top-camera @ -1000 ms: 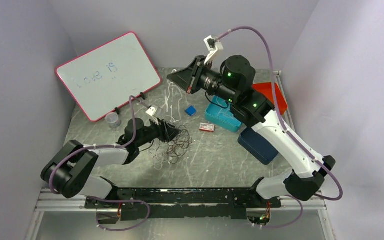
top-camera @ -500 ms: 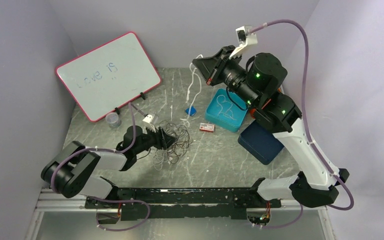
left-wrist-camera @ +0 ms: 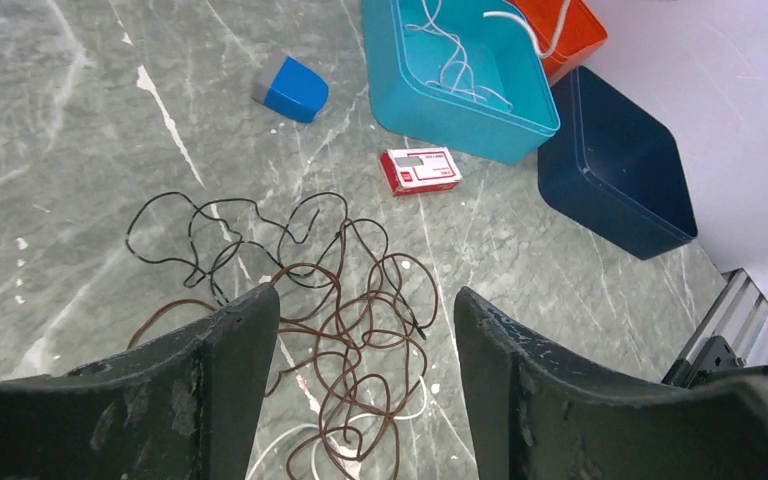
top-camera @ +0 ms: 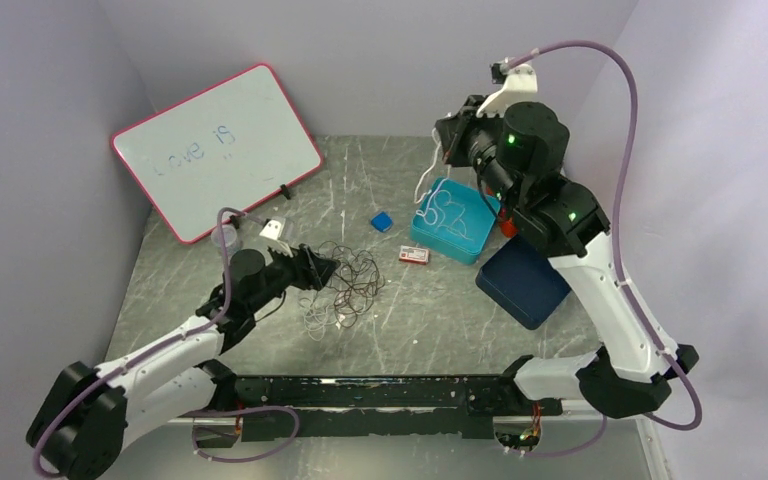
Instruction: Untangle the cables
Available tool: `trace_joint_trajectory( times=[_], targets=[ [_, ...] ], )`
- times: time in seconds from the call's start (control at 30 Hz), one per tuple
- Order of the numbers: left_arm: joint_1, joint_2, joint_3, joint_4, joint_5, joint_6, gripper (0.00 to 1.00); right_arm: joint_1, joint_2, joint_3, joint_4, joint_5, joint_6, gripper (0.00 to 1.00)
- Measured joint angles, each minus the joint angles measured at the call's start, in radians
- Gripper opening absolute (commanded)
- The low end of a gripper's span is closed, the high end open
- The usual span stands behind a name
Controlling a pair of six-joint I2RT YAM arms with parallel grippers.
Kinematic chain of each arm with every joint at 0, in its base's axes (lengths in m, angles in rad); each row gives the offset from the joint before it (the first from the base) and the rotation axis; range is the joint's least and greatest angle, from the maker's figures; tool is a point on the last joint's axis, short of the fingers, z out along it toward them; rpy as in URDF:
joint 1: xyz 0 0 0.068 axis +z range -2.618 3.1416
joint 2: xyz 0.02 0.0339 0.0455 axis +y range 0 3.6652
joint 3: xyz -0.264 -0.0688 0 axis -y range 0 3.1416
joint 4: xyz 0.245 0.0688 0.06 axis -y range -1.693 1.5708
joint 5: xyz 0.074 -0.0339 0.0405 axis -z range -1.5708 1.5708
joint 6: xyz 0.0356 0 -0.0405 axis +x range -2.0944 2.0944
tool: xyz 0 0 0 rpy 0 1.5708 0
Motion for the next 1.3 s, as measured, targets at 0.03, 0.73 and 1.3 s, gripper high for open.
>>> trace_joint_trajectory(
  times=[0.03, 0.73, 1.3],
  targets=[
    [0.000, -0.026, 0.011, -0.045, -0.011, 0.002, 0.70, -0.028, 0.003, -0.003, -0.003, -0.009, 0.000, 0.00],
    [0.000, -0.180, 0.139, -0.571, -0.055, -0.022, 0.72, -0.473, 0.091, -0.143, 0.068, -0.248, -0.002, 0.00],
    [0.000, -0.207, 0.180, -0.665, -0.085, -0.009, 0.72, -0.562, 0.201, -0.434, 0.257, -0.301, -0.025, 0.00]
  ],
)
